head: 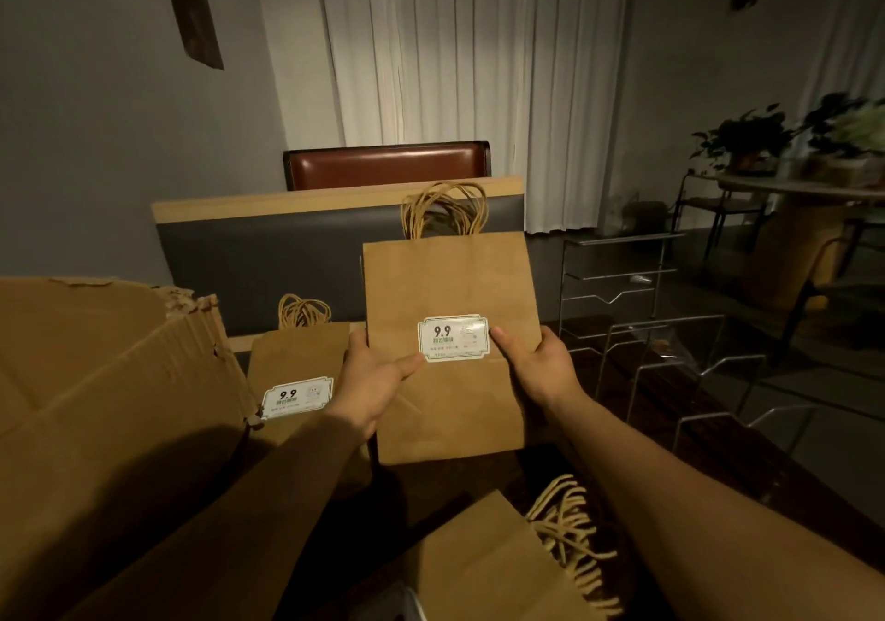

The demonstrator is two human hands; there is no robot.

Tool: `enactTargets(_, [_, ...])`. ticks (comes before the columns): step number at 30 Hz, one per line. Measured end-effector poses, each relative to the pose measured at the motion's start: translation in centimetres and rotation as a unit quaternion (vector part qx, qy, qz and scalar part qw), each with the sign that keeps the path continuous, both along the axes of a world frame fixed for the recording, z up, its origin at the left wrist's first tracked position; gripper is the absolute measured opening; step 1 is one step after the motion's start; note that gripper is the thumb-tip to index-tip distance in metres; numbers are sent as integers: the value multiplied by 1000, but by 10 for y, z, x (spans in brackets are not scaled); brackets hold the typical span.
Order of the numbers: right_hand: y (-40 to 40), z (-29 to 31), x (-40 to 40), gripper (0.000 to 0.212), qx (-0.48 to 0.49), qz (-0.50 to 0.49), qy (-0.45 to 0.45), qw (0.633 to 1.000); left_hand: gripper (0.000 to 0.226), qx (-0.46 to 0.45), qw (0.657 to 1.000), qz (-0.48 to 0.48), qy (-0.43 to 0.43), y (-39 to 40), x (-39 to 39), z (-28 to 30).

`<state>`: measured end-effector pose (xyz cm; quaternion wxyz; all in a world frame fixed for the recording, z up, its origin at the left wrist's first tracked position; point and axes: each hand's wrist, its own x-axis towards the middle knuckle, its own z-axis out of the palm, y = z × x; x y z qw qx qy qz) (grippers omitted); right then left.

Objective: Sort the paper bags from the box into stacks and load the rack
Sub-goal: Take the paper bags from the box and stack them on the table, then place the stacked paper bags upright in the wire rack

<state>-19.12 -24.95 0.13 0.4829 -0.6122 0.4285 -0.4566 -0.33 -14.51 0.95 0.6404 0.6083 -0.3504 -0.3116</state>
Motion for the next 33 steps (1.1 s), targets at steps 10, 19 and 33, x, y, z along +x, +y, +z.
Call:
enactTargets(10, [22, 92, -10, 53, -120, -2, -32, 992, 62, -97, 990, 35, -100, 47, -23, 93])
enactTargets(19, [17, 180, -116, 53, -160, -26, -85, 983, 113, -67, 948, -148, -273, 42, -88, 167])
enactTargets(33, [-93, 147, -191, 42, -179, -60, -64, 980, 111, -118, 933, -141, -310, -79, -166, 129])
